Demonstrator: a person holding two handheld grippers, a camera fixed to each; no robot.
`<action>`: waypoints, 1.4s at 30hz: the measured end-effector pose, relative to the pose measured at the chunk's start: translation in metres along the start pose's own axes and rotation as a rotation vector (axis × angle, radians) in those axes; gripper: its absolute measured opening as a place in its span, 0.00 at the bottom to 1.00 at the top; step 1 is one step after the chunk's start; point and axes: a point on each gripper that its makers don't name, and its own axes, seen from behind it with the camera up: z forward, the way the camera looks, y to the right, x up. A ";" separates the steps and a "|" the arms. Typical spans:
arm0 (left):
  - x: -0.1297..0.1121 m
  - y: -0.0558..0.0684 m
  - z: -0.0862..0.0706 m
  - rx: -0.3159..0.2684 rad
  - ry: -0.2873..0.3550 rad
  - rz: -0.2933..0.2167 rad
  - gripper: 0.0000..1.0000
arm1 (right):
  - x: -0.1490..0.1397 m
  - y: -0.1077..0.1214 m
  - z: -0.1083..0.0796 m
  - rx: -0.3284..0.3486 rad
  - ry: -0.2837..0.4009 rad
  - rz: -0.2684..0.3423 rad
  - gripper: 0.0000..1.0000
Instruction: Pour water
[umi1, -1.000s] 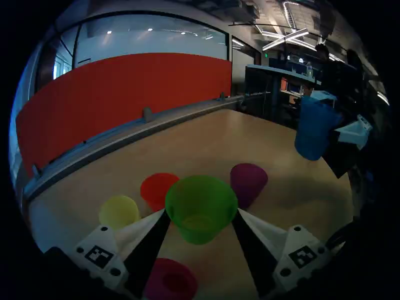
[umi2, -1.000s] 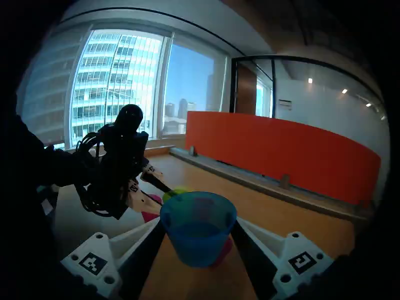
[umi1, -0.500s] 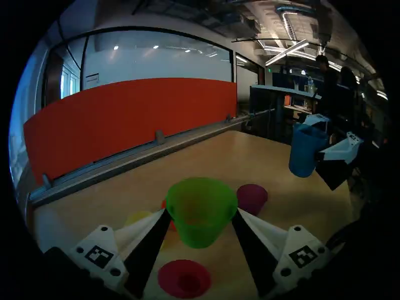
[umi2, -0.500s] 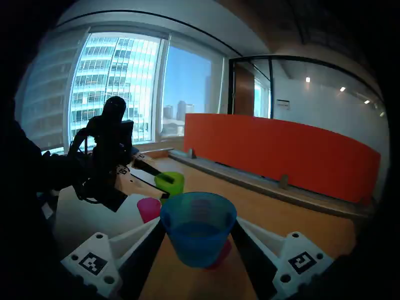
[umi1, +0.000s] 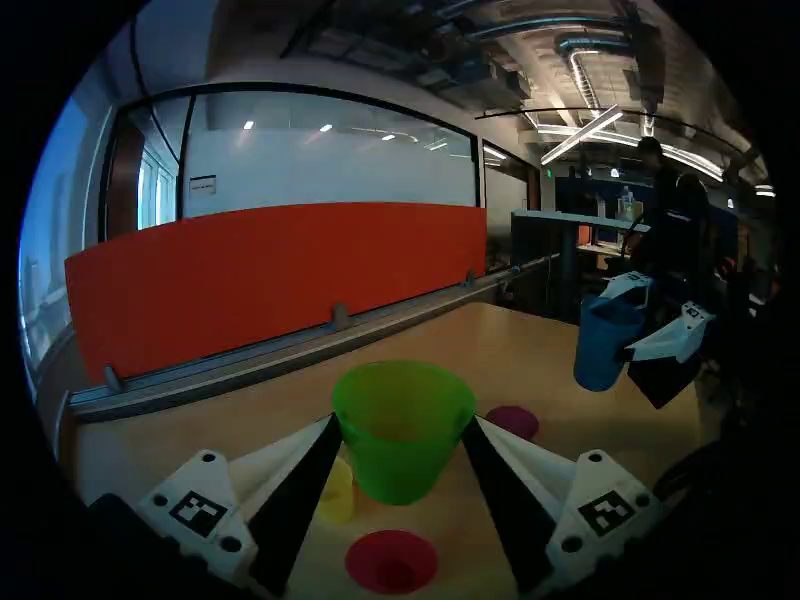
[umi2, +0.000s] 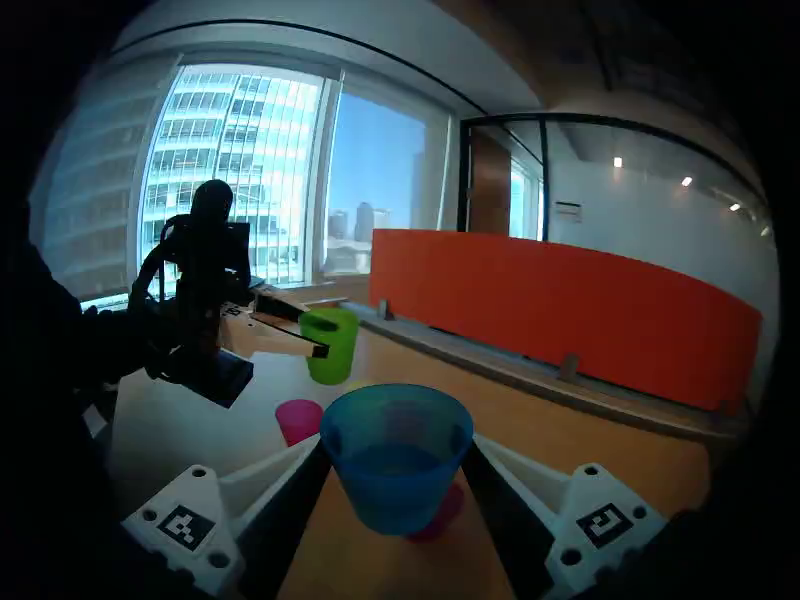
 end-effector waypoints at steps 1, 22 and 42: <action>0.003 -0.001 -0.002 0.002 0.010 -0.002 0.86 | 0.000 0.000 0.000 0.000 0.000 0.000 0.89; 0.047 -0.008 -0.039 0.015 0.163 -0.024 0.86 | 0.011 -0.007 0.004 0.010 0.018 -0.001 0.90; 0.040 -0.001 -0.049 -0.007 0.154 -0.017 0.86 | 0.030 -0.004 0.012 0.027 0.064 0.037 0.89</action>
